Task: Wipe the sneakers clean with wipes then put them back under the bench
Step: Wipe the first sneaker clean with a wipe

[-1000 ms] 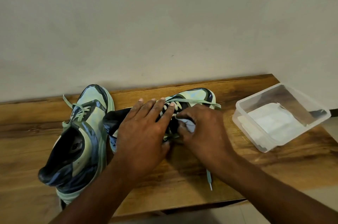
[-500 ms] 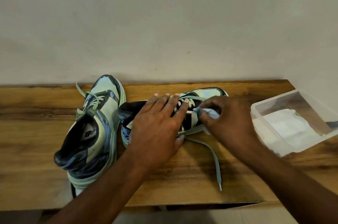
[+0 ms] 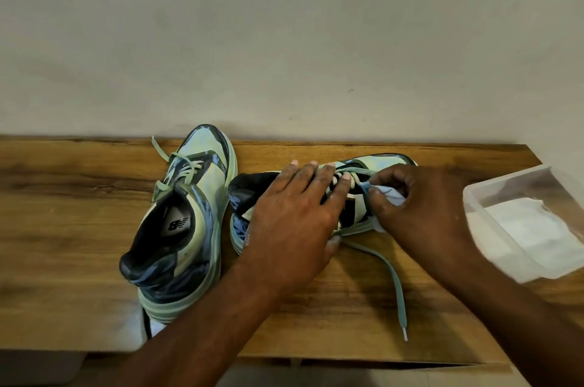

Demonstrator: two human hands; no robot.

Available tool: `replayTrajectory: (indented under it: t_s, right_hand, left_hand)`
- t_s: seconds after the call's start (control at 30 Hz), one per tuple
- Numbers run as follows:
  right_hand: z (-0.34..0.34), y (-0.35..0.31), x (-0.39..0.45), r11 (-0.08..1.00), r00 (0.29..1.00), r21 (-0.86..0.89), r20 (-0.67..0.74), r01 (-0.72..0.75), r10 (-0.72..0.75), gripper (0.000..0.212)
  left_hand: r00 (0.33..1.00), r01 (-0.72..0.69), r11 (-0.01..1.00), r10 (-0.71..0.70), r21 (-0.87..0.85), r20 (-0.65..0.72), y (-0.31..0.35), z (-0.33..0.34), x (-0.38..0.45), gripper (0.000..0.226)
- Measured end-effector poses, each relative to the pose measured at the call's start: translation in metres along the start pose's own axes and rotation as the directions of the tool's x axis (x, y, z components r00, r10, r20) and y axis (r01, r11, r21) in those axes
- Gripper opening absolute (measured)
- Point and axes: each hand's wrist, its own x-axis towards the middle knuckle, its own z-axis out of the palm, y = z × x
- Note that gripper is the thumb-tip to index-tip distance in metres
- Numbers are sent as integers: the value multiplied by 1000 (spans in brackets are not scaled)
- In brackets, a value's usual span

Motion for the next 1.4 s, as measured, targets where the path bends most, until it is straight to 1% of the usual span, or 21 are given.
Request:
replayTrajectory:
  t_s: [0.13, 0.23, 0.3, 0.37, 0.5, 0.57, 0.63, 0.7, 0.73, 0.8, 0.87, 0.93, 1.0, 1.07, 1.1, 1.17, 1.27, 1.3, 1.33, 1.4]
  right_hand:
    - [13, -11, -18, 998, 997, -18, 56, 61, -60, 23]
    - [4, 0, -8, 1000, 1000, -2, 17, 21, -21, 17]
    - [-2, 6, -3, 1000, 999, 6, -33, -12, 12, 16]
    - [2, 2, -7, 1000, 999, 10, -42, -8, 8, 17]
    - [15, -13, -27, 996, 995, 11, 35, 94, -94, 23]
    - [9, -8, -20, 997, 997, 20, 45, 69, -70, 20]
    - [-1, 2, -10, 1000, 1000, 27, -12, 16, -16, 17]
    - [-4, 6, -4, 1000, 996, 18, -89, -10, 11, 16]
    - [0, 5, -6, 1000, 995, 21, -101, -15, 17, 16]
    - [11, -4, -15, 1000, 998, 25, -67, 10, -8, 19]
    - [18, -11, -24, 997, 998, 19, -11, 68, -68, 21]
    - [12, -8, -21, 998, 998, 21, 18, 64, -64, 21]
    - [2, 1, -11, 1000, 1000, 15, -18, 20, -20, 15]
    - [-3, 6, -1, 1000, 996, -8, -90, 13, -13, 13]
    - [-1, 4, 1, 1000, 994, -14, -105, 12, -13, 14]
    - [8, -3, -3, 999, 997, -25, -67, 32, -34, 16]
    - [13, -12, -12, 992, 992, -77, 80, 103, -97, 19]
    - [9, -9, -9, 990, 989, -91, 105, 111, -101, 18]
    - [4, -4, -4, 989, 990, -102, 104, 107, -96, 17]
    - [-7, 11, 9, 987, 996, -133, 35, 86, -82, 15]
  left_hand:
    - [1000, -12, 1000, 12, 19, -6, -4, 5, -1, 96]
    - [1000, -18, 999, 19, 28, -20, -5, 5, 0, 89]
    - [1000, -17, 999, 18, 31, -21, -3, 5, -1, 86]
    - [1000, -19, 999, 20, 32, -16, -3, 5, -1, 85]
    - [999, -33, 999, 34, 21, -10, -6, 4, 0, 84]
    - [999, -35, 999, 35, 23, -6, -6, 3, 0, 86]
    - [999, -32, 999, 32, 27, -8, -5, 2, -1, 87]
    - [1000, -26, 999, 27, 29, -12, -4, 3, -1, 86]
    - [1000, -25, 999, 25, 29, -14, -4, 3, -1, 87]
    - [1000, -22, 1000, 23, 17, -9, -4, 3, 0, 89]
    - [1000, -20, 1000, 20, 7, -2, -5, 4, 1, 91]
    - [1000, -22, 1000, 22, 3, 1, -5, 5, 2, 92]
    - [1000, -21, 1000, 21, 1, -3, -5, 5, 2, 92]
    - [1000, -12, 1000, 12, 1, -3, -5, 4, 2, 91]
    - [1000, -9, 1000, 9, 0, 0, -5, 4, 2, 91]
    - [1000, -7, 1000, 7, -4, 10, -5, 5, 2, 92]
    - [1000, -17, 1000, 17, 2, 19, -5, 6, 2, 94]
    - [1000, -17, 1000, 17, 2, 12, -4, 6, 2, 93]
    - [1000, -16, 1000, 16, -1, 5, -4, 6, 2, 92]
    - [1000, -9, 1000, 9, 0, -1, -4, 6, 2, 90]
